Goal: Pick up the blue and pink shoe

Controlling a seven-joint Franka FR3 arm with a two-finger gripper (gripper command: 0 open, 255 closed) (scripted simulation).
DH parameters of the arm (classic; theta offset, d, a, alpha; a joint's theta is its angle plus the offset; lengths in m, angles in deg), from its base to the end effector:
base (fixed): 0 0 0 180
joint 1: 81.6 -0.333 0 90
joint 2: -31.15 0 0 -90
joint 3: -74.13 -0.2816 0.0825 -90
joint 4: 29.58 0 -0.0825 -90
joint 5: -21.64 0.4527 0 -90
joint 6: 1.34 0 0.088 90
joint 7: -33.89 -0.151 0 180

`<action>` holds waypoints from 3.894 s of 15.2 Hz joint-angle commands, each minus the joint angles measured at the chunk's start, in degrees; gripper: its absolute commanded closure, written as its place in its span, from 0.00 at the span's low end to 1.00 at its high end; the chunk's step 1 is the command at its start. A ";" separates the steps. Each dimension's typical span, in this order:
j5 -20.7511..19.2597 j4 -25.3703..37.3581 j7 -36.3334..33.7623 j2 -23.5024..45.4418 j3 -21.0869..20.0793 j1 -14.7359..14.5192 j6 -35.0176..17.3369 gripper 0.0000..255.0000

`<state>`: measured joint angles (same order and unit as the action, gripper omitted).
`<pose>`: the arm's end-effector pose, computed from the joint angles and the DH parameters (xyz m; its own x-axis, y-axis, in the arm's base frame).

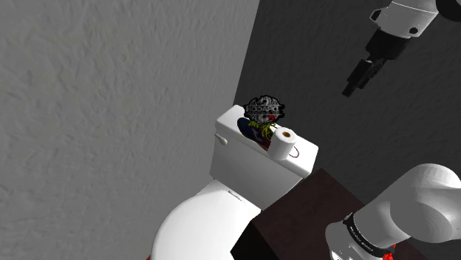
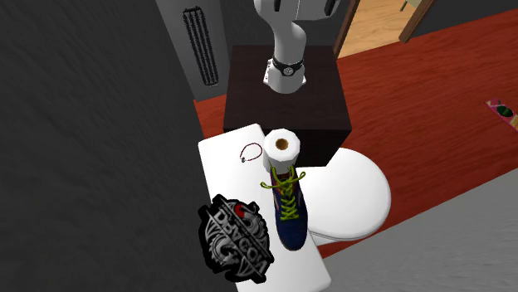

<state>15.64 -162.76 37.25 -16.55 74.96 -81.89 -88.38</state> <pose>0.3840 -0.0204 0.5536 0.9986 0.0480 0.0219 0.0457 -0.9944 0.0950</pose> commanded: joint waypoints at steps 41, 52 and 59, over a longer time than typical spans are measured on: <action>9.80 14.03 7.58 63.58 4.37 -1.13 -39.60 1.00; 9.63 14.25 7.42 62.46 4.42 -1.19 -38.28 1.00; 9.13 15.87 7.00 59.31 4.56 -1.27 -33.52 1.00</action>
<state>24.82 -147.29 44.27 43.09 79.49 -83.18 -122.60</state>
